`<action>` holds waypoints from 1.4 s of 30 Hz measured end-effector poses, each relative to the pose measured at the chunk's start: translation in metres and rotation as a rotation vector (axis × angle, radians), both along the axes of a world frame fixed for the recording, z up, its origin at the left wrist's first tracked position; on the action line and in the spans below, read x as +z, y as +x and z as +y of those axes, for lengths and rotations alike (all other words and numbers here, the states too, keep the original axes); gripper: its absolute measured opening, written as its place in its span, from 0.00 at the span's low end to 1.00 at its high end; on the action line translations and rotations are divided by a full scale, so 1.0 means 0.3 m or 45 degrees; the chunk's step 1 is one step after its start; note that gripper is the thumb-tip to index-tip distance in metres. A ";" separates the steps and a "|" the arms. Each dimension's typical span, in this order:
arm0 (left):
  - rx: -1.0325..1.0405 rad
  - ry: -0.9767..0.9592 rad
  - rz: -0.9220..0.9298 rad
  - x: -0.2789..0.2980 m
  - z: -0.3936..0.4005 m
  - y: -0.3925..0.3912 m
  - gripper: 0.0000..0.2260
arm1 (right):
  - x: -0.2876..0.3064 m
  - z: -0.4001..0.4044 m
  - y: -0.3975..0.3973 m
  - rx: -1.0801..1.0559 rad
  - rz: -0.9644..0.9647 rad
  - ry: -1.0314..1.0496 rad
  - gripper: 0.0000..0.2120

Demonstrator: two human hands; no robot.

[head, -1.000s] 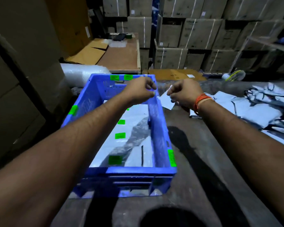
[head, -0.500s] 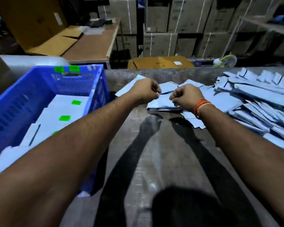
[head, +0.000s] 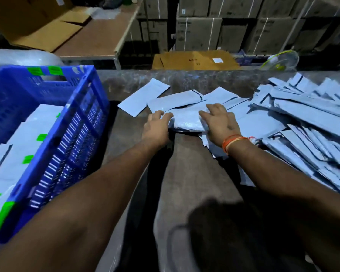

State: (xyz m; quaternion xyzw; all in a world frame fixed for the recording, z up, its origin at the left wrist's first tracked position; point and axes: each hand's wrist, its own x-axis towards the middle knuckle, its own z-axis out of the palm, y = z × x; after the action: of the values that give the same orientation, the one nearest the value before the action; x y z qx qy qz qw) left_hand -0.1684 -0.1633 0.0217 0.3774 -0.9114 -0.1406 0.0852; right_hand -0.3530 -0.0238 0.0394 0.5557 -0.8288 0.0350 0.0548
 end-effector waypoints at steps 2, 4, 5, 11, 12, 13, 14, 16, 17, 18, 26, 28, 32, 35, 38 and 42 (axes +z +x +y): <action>0.019 -0.025 -0.051 -0.007 -0.009 0.004 0.33 | -0.012 -0.023 -0.016 0.037 0.085 0.060 0.18; 0.052 -0.025 -0.069 -0.012 -0.011 0.013 0.30 | -0.016 -0.027 -0.016 0.072 0.115 0.049 0.10; 0.064 -0.033 -0.071 -0.017 -0.010 0.020 0.28 | -0.018 -0.025 -0.016 0.090 0.117 0.030 0.08; 0.120 -0.122 0.028 -0.040 0.005 0.082 0.20 | -0.038 0.045 0.033 0.091 0.052 -0.136 0.06; 0.118 -0.126 0.040 -0.038 0.012 0.093 0.19 | -0.042 0.061 0.048 0.119 0.025 -0.145 0.06; 0.112 -0.138 0.056 -0.039 0.020 0.105 0.19 | -0.043 0.079 0.062 0.157 -0.012 -0.154 0.05; 0.110 -0.151 0.071 -0.038 0.030 0.120 0.18 | -0.040 0.097 0.079 0.193 -0.067 -0.171 0.05; 0.094 -0.163 0.093 -0.039 0.055 0.156 0.18 | -0.023 0.132 0.123 0.206 -0.226 -0.222 0.05; 0.073 -0.167 0.087 -0.040 0.067 0.173 0.19 | -0.011 0.151 0.150 0.187 -0.312 -0.268 0.05; 0.053 -0.165 0.069 -0.039 0.082 0.191 0.20 | -0.003 0.168 0.177 0.154 -0.378 -0.317 0.04; -0.108 0.714 0.655 0.001 0.136 0.385 0.13 | 0.044 0.281 0.284 -0.183 -0.748 -0.730 0.05; -0.056 0.980 0.734 0.000 0.170 0.441 0.03 | 0.027 0.308 0.315 -0.262 -0.882 -0.751 0.04; 0.170 0.575 0.196 -0.056 0.180 0.536 0.17 | -0.113 0.358 0.383 -0.337 -0.899 -0.550 0.04; 0.309 0.290 -0.109 -0.066 0.241 0.571 0.04 | -0.174 0.373 0.448 -0.462 -0.747 -0.543 0.02; 0.215 -0.109 0.038 -0.075 0.335 0.572 0.14 | -0.198 0.374 0.528 -0.406 -0.448 -0.651 0.13; -0.227 -0.209 0.268 -0.109 0.424 0.536 0.22 | -0.227 0.387 0.694 -0.217 -0.441 -0.529 0.28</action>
State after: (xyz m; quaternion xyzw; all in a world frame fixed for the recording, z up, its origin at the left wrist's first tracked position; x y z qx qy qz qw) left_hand -0.0077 -0.0361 -0.0110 0.2701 -0.9357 -0.1113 0.1980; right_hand -0.1449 0.0924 -0.0286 0.4467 -0.8446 0.2938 0.0278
